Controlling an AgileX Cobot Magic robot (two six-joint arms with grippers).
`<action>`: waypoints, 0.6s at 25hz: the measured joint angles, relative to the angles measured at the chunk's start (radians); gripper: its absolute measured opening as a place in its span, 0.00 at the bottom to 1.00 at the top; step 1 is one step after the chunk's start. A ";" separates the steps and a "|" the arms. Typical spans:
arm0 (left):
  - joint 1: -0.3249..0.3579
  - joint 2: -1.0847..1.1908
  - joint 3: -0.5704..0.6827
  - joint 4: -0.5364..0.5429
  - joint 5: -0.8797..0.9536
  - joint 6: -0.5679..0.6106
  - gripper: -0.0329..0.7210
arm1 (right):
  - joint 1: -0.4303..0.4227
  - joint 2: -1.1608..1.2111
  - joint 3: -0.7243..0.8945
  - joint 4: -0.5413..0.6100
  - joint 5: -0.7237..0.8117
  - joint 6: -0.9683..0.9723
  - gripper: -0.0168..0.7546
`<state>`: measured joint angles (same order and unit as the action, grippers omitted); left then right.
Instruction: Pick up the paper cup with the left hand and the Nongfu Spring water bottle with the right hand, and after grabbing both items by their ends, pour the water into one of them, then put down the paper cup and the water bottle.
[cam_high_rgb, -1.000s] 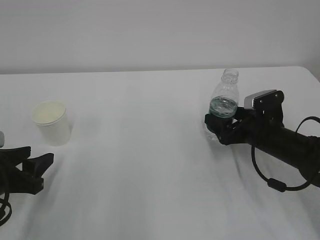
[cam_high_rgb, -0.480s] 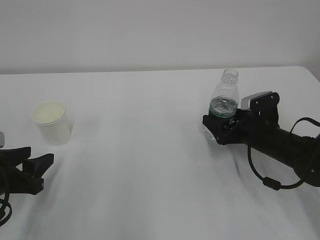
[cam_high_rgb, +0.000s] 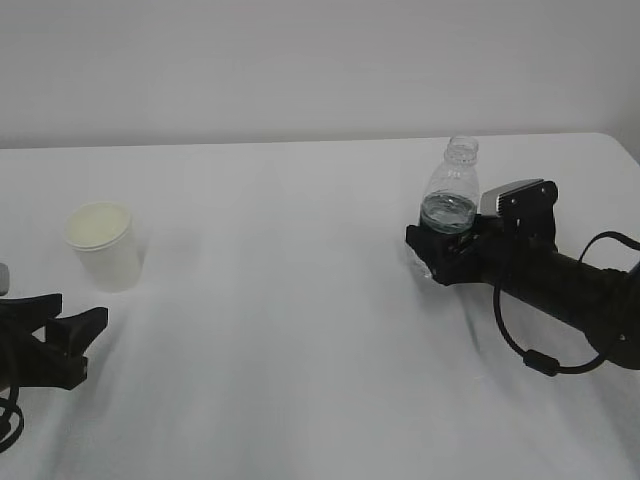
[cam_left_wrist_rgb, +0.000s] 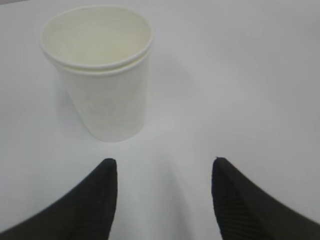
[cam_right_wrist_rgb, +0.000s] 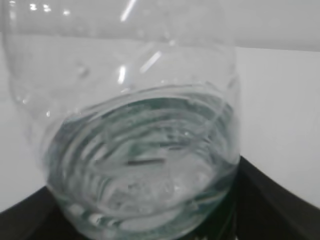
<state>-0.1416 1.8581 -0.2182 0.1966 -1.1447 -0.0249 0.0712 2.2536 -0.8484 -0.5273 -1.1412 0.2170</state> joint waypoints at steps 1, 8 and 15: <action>0.000 0.000 0.000 0.000 0.000 0.000 0.62 | 0.000 0.000 0.000 0.000 0.000 0.002 0.78; 0.000 0.000 0.000 0.005 0.000 0.000 0.62 | 0.000 0.000 0.000 -0.004 0.000 0.002 0.68; 0.000 0.000 0.000 0.007 0.000 0.000 0.62 | 0.000 0.000 0.000 -0.022 0.000 0.002 0.59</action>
<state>-0.1416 1.8581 -0.2182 0.2033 -1.1447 -0.0249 0.0712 2.2541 -0.8484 -0.5498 -1.1412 0.2188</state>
